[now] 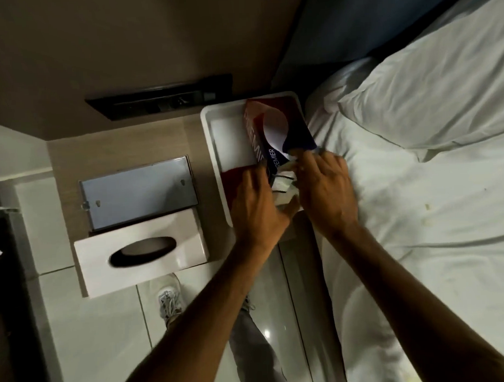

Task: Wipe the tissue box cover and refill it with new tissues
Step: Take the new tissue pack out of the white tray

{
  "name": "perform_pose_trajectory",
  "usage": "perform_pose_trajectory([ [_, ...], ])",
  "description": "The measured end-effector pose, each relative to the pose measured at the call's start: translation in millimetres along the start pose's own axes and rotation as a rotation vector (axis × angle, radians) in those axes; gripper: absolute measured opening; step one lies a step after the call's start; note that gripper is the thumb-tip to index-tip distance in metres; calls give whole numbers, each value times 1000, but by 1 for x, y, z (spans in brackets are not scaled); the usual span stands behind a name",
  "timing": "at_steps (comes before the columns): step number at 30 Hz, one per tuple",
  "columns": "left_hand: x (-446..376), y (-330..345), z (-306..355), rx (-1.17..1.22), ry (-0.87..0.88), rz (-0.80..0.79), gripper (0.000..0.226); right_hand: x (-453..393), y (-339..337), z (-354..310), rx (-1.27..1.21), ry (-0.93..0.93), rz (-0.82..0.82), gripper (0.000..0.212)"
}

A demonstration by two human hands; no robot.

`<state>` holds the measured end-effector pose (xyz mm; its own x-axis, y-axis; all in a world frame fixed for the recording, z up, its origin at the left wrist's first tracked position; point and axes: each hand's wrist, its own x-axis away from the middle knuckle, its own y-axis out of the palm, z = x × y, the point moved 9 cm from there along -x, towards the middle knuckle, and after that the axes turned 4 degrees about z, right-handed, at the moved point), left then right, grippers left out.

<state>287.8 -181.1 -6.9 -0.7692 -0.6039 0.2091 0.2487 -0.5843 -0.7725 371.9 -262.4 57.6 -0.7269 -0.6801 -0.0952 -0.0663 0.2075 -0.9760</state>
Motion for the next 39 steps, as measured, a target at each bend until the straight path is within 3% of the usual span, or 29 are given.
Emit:
perform_pose_trajectory([
  [4,-17,-11,16,-100,-96,148,86,-22,-30,-4,-138,19,96,16],
  [8,-20,-21,29,-50,-87,132,73,-31,-35,0,-138,-1,148,6],
  [13,-18,-46,37,-15,59,243,51,-38,-30,5,-69,-43,179,16],
  [19,-24,-52,41,76,149,209,62,-32,-25,30,60,134,115,59],
  [22,-30,-48,38,95,161,162,60,-22,-17,46,-22,230,75,57],
  [25,-35,-48,37,90,140,109,57,-17,-23,55,-109,280,136,44],
  [28,-39,-54,33,104,108,115,56,-12,-37,68,-107,340,233,32],
  [32,-37,-54,38,122,136,108,53,-6,-44,77,-57,460,234,28],
  [34,-38,-54,37,134,135,105,54,-8,-54,60,9,390,285,26],
  [36,-38,-55,38,145,147,101,55,-12,-53,31,-4,162,283,24],
  [39,-36,-57,38,152,172,101,54,-20,-14,2,-105,-85,-73,46],
])
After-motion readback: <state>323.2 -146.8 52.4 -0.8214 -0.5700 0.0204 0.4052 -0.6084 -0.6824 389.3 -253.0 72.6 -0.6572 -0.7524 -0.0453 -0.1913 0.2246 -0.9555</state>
